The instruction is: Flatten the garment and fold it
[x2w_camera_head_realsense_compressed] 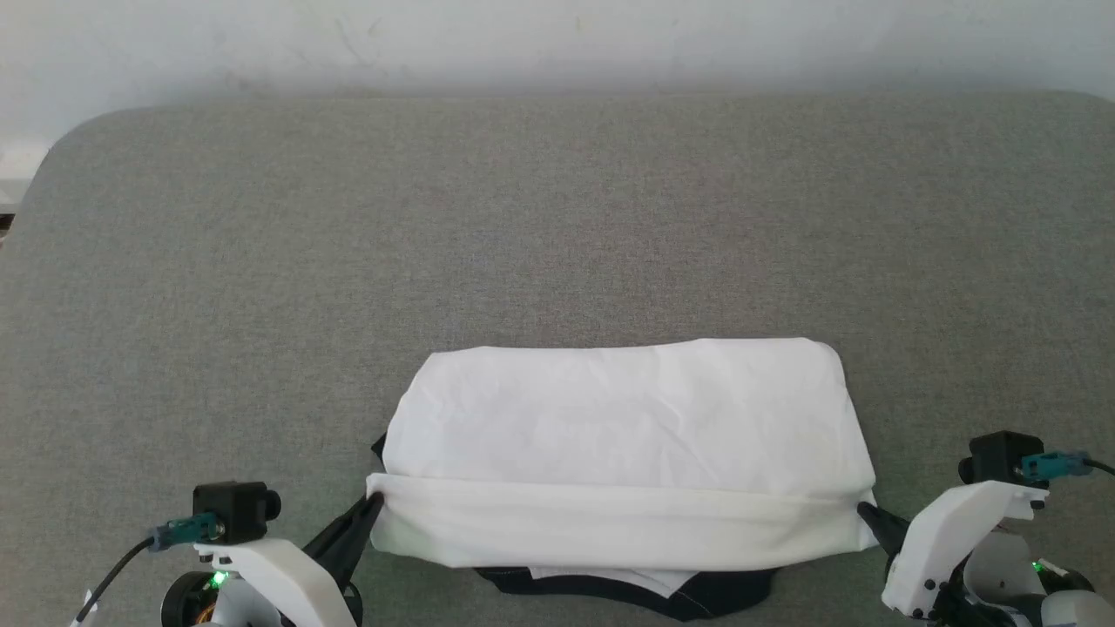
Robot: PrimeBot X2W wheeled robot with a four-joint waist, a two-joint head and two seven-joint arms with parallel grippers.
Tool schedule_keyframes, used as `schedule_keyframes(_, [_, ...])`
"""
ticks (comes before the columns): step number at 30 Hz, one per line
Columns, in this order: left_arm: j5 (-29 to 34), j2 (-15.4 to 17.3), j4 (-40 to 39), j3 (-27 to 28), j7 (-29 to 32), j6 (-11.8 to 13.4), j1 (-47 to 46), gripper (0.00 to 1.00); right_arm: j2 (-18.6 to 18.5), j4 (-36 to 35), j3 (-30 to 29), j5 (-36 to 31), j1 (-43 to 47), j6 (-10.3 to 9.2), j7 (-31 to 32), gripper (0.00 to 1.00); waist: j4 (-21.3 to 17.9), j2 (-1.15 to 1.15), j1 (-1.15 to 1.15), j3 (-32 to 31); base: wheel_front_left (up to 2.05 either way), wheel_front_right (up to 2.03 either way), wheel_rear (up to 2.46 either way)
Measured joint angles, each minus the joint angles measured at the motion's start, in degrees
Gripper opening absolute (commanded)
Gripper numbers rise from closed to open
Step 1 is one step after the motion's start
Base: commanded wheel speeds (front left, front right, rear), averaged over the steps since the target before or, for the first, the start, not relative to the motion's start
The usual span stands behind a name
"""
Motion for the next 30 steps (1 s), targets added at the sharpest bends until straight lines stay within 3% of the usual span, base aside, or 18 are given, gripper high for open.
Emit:
schedule_keyframes(2, [0.27,-0.54,1.48,-0.07,-0.47,-0.01,-0.63,0.00,0.00,1.08,0.09,0.00,-0.63,0.00,-0.62,0.05,-0.11,0.00,0.00,0.09,0.00,0.00,0.00])
schedule_keyframes(3, [0.30,-0.92,2.23,-0.09,-0.53,-0.03,-0.87,0.00,0.00,1.59,0.13,0.00,-0.87,0.00,-0.94,0.10,-0.14,0.00,0.00,0.06,0.00,0.00,0.00])
schedule_keyframes(4, [0.24,-1.31,2.74,-0.09,-0.71,-0.20,-0.98,0.06,0.01,2.11,0.14,0.05,-1.07,0.00,-1.19,0.35,-0.20,0.00,0.00,0.01,0.00,0.00,0.00])
schedule_keyframes(5, [0.11,-1.68,3.25,-0.02,-1.01,-0.42,-1.01,0.19,0.02,2.60,0.10,0.07,-1.17,0.00,-1.58,0.71,-0.26,0.00,0.00,-0.05,0.00,0.00,0.00])
schedule_keyframes(6, [0.08,-1.96,3.67,-0.02,-1.19,-0.46,-1.02,0.42,0.03,2.93,0.01,0.07,-1.22,0.00,-2.07,1.00,-0.32,0.00,0.00,-0.08,0.00,0.00,0.00])
schedule_keyframes(8, [-0.13,-2.36,4.17,-0.02,-1.24,-0.54,-1.02,1.00,0.03,3.32,-0.11,0.05,-1.46,0.00,-2.77,1.00,-0.41,0.00,0.00,-0.11,0.00,0.00,0.00])
schedule_keyframes(17, [-2.48,-0.97,0.19,2.66,-2.91,-0.43,-0.12,1.00,0.00,-1.56,-0.85,1.13,-2.18,0.00,-2.02,1.00,-0.39,0.00,0.00,-0.35,0.00,0.00,0.00])
schedule_keyframes(21, [-2.85,0.81,-5.52,5.22,-5.52,1.35,1.91,1.00,-0.04,-6.57,-1.79,1.71,-1.16,0.00,0.53,1.00,-0.36,0.00,0.00,-0.58,0.00,0.00,0.00])
schedule_keyframes(25, [-1.14,2.26,-11.89,8.71,-9.92,5.37,4.08,1.00,-0.05,-10.82,-2.22,2.37,1.10,0.00,3.34,1.00,-0.36,0.00,0.00,-0.98,0.00,0.00,0.00])
schedule_keyframes(30, [8.62,2.47,-17.11,13.91,-12.90,12.88,6.46,1.00,-0.09,-13.11,-2.64,2.76,2.48,0.00,4.69,1.00,-0.31,0.00,0.00,-1.34,0.00,0.00,0.00])
